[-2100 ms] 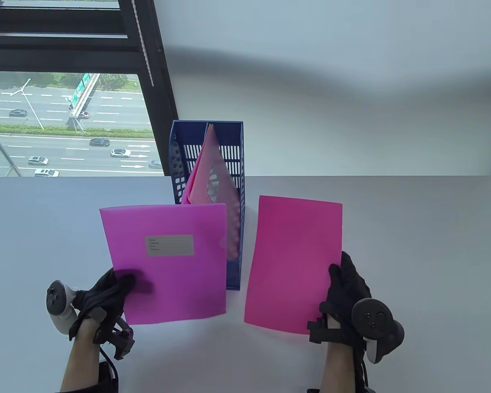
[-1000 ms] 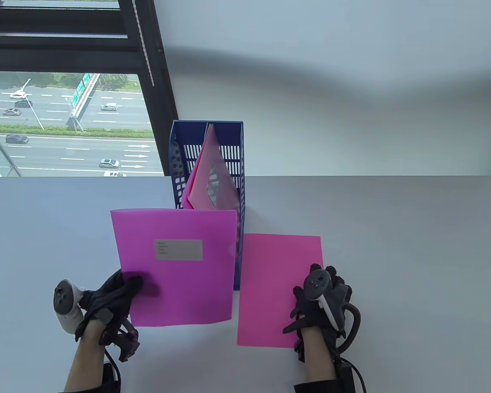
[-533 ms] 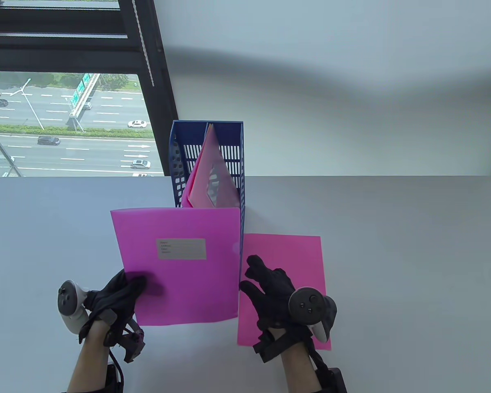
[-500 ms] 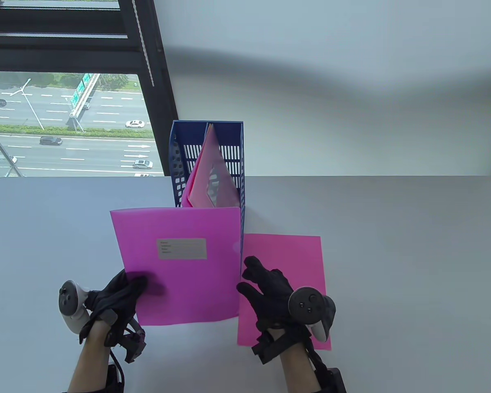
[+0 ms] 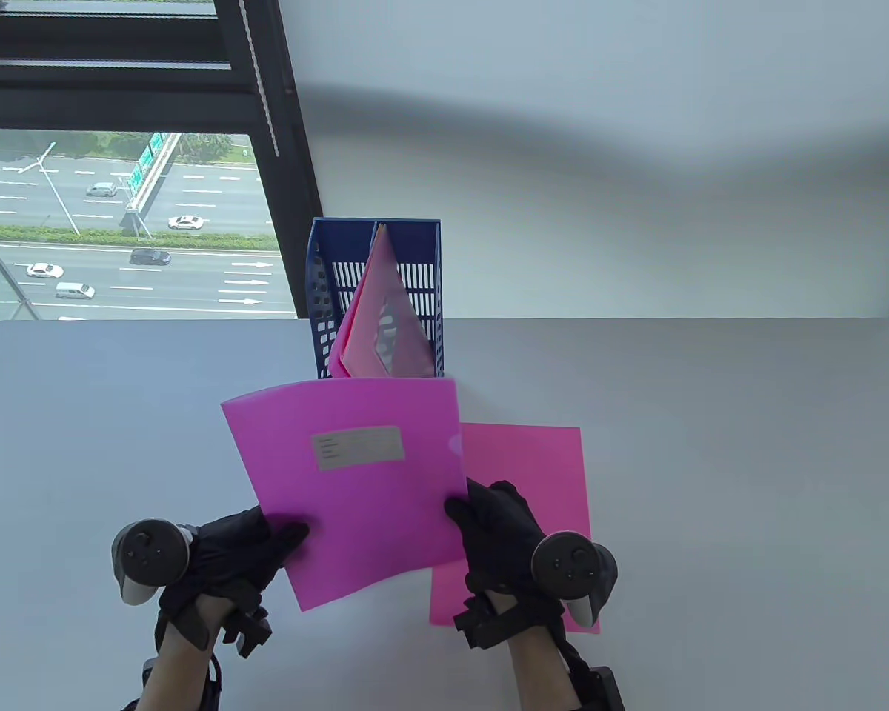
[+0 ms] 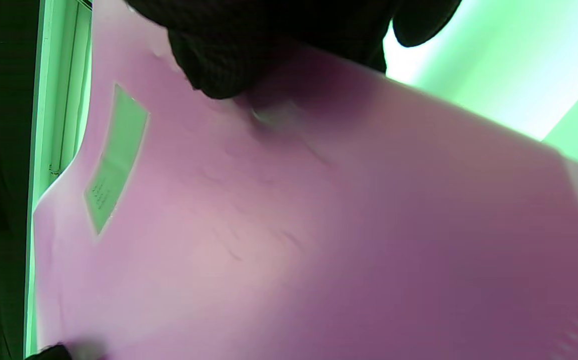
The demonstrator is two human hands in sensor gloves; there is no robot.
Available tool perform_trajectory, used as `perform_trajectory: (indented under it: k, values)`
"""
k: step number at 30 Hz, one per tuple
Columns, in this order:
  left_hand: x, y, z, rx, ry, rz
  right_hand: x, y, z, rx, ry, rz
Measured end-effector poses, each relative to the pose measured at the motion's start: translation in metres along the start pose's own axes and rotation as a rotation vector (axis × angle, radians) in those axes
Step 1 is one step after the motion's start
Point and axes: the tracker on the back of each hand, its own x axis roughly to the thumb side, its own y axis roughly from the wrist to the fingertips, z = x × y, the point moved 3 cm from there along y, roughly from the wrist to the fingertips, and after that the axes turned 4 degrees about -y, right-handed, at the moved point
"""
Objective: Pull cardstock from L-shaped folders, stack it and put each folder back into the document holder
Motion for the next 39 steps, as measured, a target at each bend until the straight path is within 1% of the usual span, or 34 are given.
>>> perform_trajectory:
  k: [3, 4, 6, 11, 15, 17, 19, 20, 22, 24, 27, 33, 36, 38, 39]
  values:
    - [0.005, 0.0, 0.001, 0.009, 0.034, -0.013, 0.002, -0.001, -0.001, -0.024, -0.017, -0.005]
    - [0.004, 0.0, 0.001, 0.011, 0.017, -0.014, 0.003, -0.001, -0.001, -0.034, -0.023, -0.007]
    - [0.003, 0.0, 0.0, 0.025, -0.078, -0.022, 0.003, -0.002, -0.002, -0.047, -0.027, -0.004]
    - [0.008, -0.002, 0.01, 0.069, -0.118, -0.048, -0.007, -0.005, -0.008, -0.109, 0.023, 0.042]
    - [0.012, -0.008, 0.031, 0.185, -0.172, -0.083, -0.015, -0.007, -0.013, -0.141, 0.038, 0.071]
    - [0.013, -0.013, 0.042, 0.267, -0.198, -0.098, -0.016, -0.007, -0.012, -0.137, 0.036, 0.075]
    - [0.014, -0.021, 0.053, 0.38, -0.214, -0.103, -0.017, -0.007, -0.011, -0.135, 0.016, 0.078]
    - [0.015, -0.023, 0.056, 0.416, -0.208, -0.107, -0.018, -0.007, -0.011, -0.132, 0.014, 0.08]
    - [0.015, -0.026, 0.06, 0.444, -0.209, -0.105, -0.021, -0.007, -0.01, -0.132, 0.013, 0.089]
    - [0.017, -0.033, 0.067, 0.542, -0.224, -0.119, -0.024, -0.008, -0.009, -0.128, 0.032, 0.104]
    - [0.019, -0.04, 0.074, 0.633, -0.239, -0.136, -0.024, -0.008, -0.009, -0.127, 0.022, 0.1]
    - [0.021, -0.058, 0.086, 0.827, -0.205, -0.136, -0.023, -0.008, -0.007, -0.116, 0.02, 0.092]
    - [0.022, -0.059, 0.085, 0.842, -0.164, -0.101, -0.023, -0.008, -0.007, -0.116, 0.023, 0.094]
    - [0.021, -0.055, 0.083, 0.825, -0.133, -0.082, -0.023, -0.008, -0.006, -0.112, 0.014, 0.093]
    - [0.02, -0.055, 0.083, 0.841, -0.117, -0.075, -0.023, -0.008, -0.005, -0.108, 0.012, 0.095]
